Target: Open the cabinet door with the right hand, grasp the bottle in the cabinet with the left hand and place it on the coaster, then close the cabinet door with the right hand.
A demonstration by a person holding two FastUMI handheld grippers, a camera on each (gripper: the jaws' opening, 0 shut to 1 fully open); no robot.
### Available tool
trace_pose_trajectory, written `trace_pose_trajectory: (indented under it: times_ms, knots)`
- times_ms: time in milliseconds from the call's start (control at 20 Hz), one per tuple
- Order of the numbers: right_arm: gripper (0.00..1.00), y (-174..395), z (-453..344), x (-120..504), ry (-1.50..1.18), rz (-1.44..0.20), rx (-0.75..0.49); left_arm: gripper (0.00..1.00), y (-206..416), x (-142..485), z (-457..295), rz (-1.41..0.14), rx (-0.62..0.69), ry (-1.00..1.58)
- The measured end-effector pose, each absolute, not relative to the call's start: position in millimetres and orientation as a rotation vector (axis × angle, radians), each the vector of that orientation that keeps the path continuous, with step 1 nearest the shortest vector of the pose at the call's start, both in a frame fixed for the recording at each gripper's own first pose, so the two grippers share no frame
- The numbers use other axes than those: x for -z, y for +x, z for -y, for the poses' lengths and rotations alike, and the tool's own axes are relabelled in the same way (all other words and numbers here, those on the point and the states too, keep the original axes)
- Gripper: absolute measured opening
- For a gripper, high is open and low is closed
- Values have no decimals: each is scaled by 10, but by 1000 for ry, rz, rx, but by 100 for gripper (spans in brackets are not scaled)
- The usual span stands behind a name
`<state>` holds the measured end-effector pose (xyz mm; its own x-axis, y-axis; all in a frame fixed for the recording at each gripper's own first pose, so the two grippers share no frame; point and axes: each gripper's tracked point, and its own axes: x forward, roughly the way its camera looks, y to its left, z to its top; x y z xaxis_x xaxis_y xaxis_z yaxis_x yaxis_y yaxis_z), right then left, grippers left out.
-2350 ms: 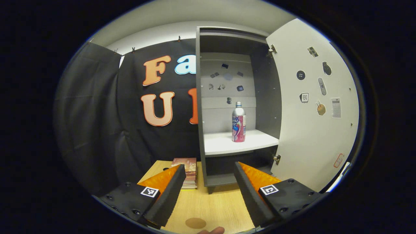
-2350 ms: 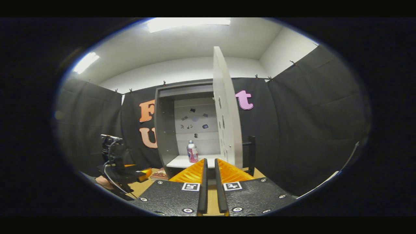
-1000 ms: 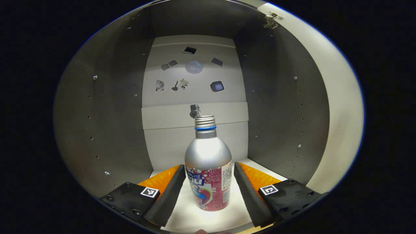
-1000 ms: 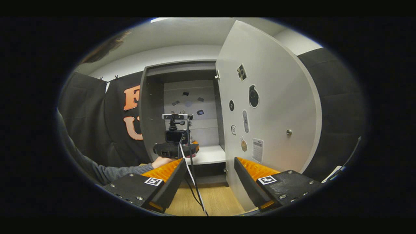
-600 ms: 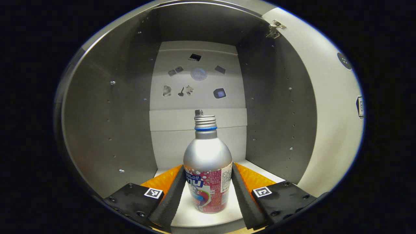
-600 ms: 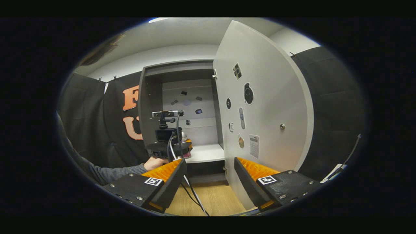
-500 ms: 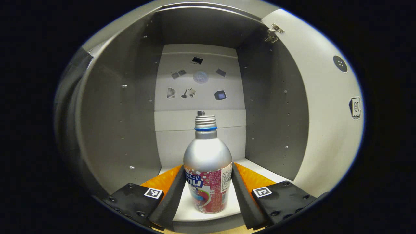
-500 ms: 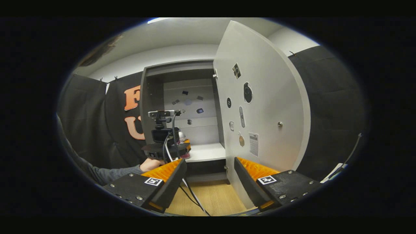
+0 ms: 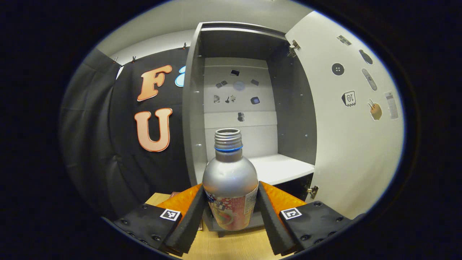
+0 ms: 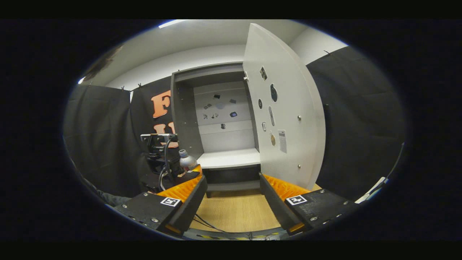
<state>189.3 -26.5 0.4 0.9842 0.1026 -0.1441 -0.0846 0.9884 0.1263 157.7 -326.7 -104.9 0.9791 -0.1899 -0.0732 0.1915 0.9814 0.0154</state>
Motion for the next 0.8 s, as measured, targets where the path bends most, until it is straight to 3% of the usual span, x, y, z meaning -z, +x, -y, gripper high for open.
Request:
trace_pose_trajectory:
  times_ms: [200,250,350,800]
  knots:
    - [90,1770,241,109,130,-200,-113,86,1240,1606,2953,-164,139,26]
    - [86,1753,234,143,134,-214,-118,87,1195,1761,2924,-185,123,32]
    - [91,1716,203,217,137,-249,-129,86,1058,2056,2792,-224,96,53]
    - [91,1575,103,438,123,-380,-199,86,748,3030,2412,-340,19,74]
